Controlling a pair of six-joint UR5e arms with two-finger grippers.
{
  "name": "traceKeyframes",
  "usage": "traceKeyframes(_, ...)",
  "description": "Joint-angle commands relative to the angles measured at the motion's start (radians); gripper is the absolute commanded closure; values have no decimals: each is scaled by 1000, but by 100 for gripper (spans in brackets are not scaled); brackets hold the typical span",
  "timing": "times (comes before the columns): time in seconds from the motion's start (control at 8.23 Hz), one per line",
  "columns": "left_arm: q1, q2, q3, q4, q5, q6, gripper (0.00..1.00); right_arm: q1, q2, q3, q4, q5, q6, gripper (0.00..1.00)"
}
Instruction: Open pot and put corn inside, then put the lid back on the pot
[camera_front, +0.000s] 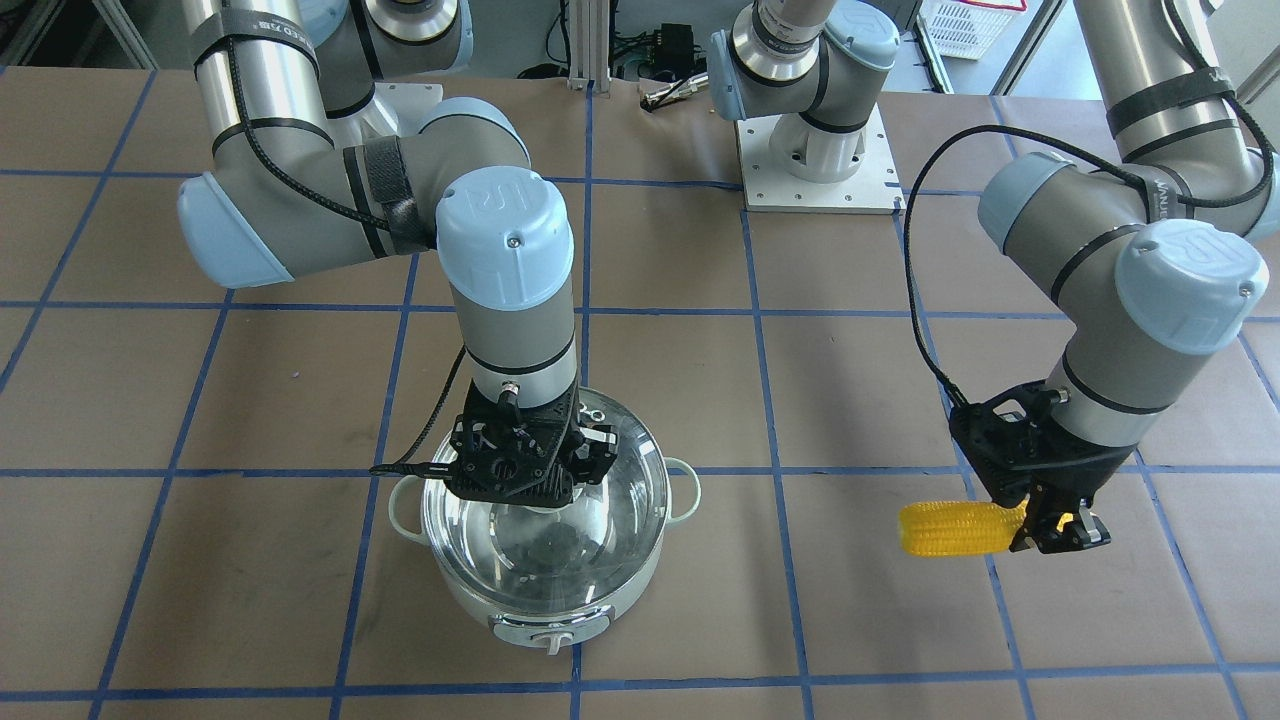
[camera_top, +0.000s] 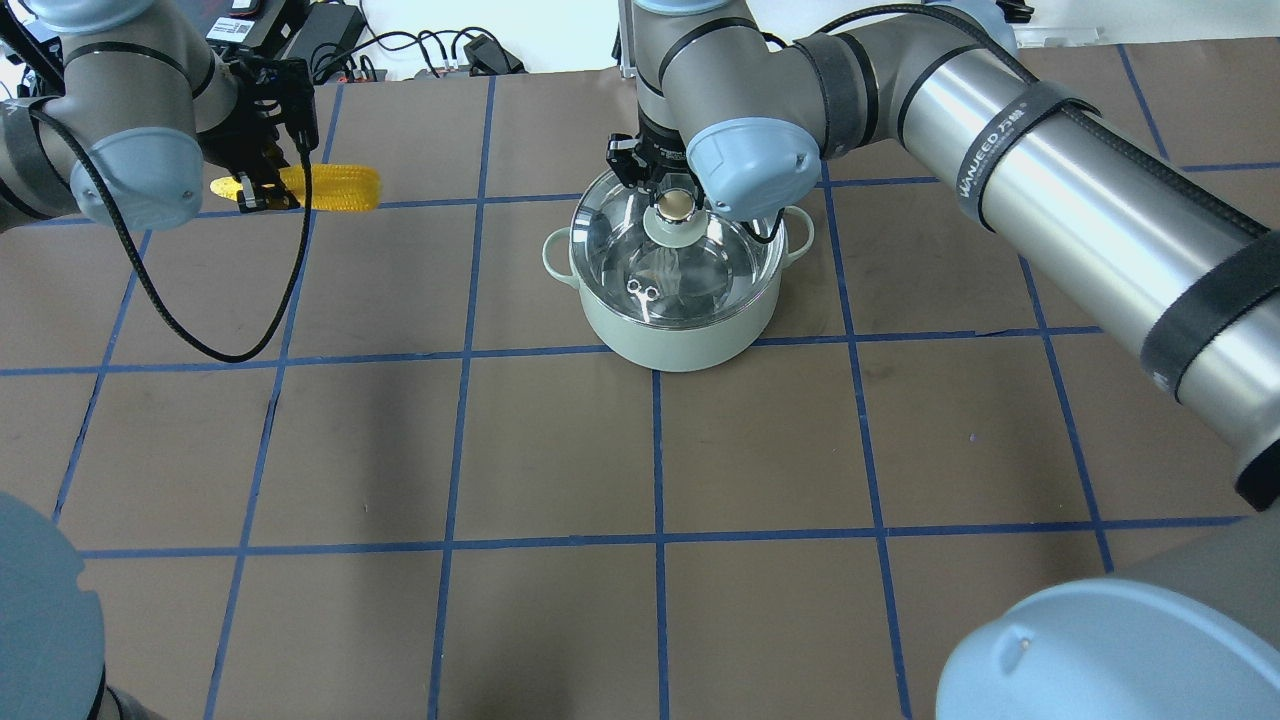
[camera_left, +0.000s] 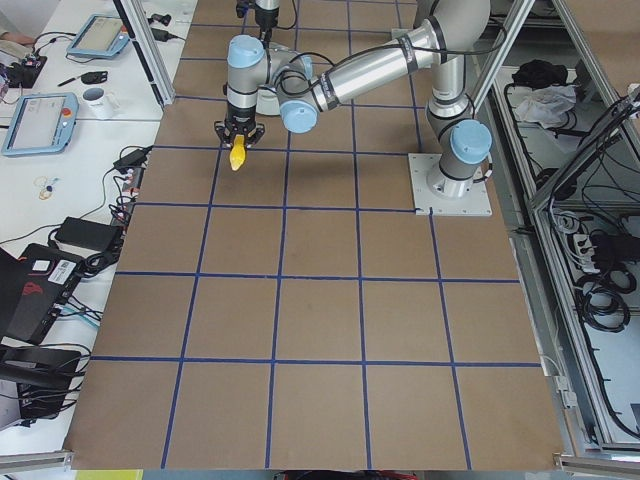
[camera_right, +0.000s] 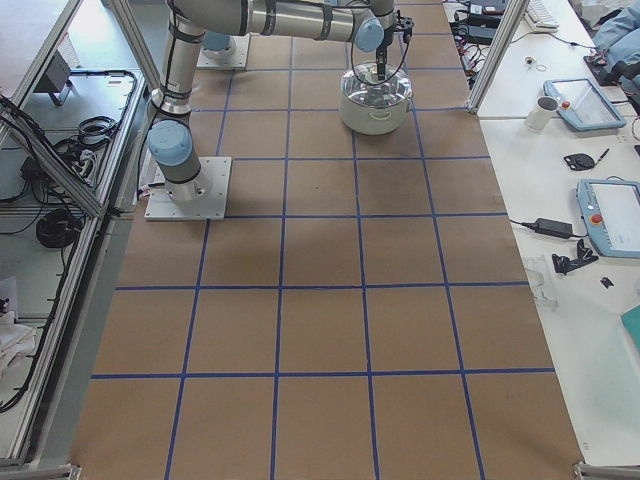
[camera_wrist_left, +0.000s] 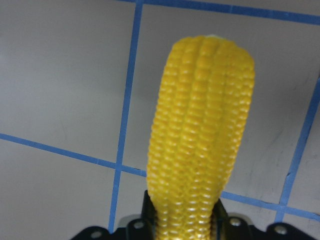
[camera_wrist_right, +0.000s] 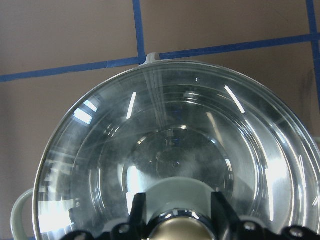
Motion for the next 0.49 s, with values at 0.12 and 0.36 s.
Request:
traceKeyframes(0.12, -23, 26, 5, -1, -30, -11, 100, -13, -50, -54, 94, 7, -19, 72)
traceKeyframes(0.36, -110, 67, -1, -1, -32, -38, 100, -33, -136, -62, 188, 12, -60, 72)
